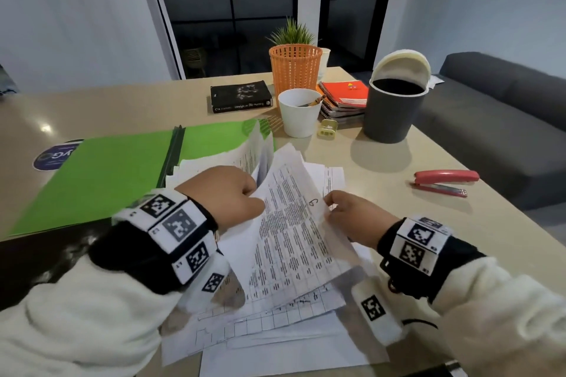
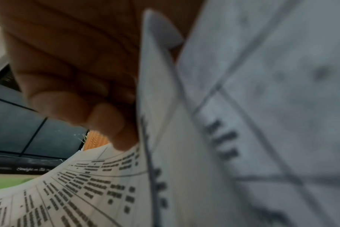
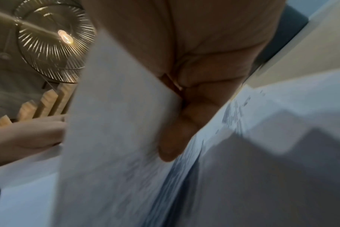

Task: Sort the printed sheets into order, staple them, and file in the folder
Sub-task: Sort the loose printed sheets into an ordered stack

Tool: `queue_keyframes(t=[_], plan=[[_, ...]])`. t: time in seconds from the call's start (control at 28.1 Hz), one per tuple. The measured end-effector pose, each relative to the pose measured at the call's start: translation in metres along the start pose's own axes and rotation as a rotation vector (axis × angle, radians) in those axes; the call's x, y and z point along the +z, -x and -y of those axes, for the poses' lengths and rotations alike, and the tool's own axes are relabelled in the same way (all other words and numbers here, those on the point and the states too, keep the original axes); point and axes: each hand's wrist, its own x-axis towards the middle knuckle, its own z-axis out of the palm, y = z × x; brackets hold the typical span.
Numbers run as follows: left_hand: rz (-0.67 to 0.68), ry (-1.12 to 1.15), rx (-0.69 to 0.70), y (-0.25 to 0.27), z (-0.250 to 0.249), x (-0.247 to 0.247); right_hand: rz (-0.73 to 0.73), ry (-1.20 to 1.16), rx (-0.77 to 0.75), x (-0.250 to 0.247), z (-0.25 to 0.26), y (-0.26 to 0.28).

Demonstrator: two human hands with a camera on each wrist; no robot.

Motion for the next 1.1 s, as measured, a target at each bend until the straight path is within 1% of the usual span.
queue_keyframes(t=[0.11, 0.25, 0.29, 0.36, 0.39, 0.46, 0.57, 0.64, 0.71, 0.78, 0.89, 1.0, 1.1], plan=[[0.021, -0.008, 0.036, -0.002, -0.008, 0.010, 0.070, -0.019, -0.016, 0.009, 0.005, 0.003], [0.060, -0.052, 0.074, -0.007, -0.014, 0.026, 0.164, 0.063, -0.054, 0.014, 0.002, 0.003], [0.078, -0.069, 0.084, -0.007, -0.016, 0.030, 0.180, 0.047, -0.050, 0.014, 0.001, 0.002], [0.117, -0.095, 0.101, -0.007, -0.017, 0.038, 0.214, -0.062, -0.019, 0.012, -0.005, 0.002], [0.135, -0.102, 0.110, -0.006, -0.017, 0.042, 0.213, -0.102, -0.010, 0.009, -0.008, 0.002], [0.169, -0.092, 0.117, -0.005, -0.017, 0.047, 0.159, -0.133, -0.009, 0.000, -0.018, 0.001], [0.233, -0.038, 0.112, -0.007, -0.017, 0.052, 0.020, -0.152, 0.025, -0.016, -0.035, 0.001], [0.293, -0.034, 0.145, -0.009, -0.018, 0.053, -0.058, -0.144, 0.068, -0.023, -0.046, 0.003], [0.335, -0.049, 0.177, -0.010, -0.021, 0.055, -0.047, -0.200, 0.116, -0.025, -0.053, 0.005], [0.353, -0.064, 0.187, -0.013, -0.026, 0.058, 0.024, -0.249, 0.150, -0.022, -0.056, 0.011], [0.380, -0.132, 0.172, -0.018, -0.034, 0.064, 0.060, -0.198, 0.161, -0.018, -0.058, 0.013], [0.356, -0.153, 0.140, -0.020, -0.040, 0.070, 0.036, -0.213, 0.147, -0.017, -0.060, 0.011], [0.313, -0.156, 0.105, -0.020, -0.044, 0.074, 0.065, -0.166, 0.102, -0.016, -0.057, 0.011]])
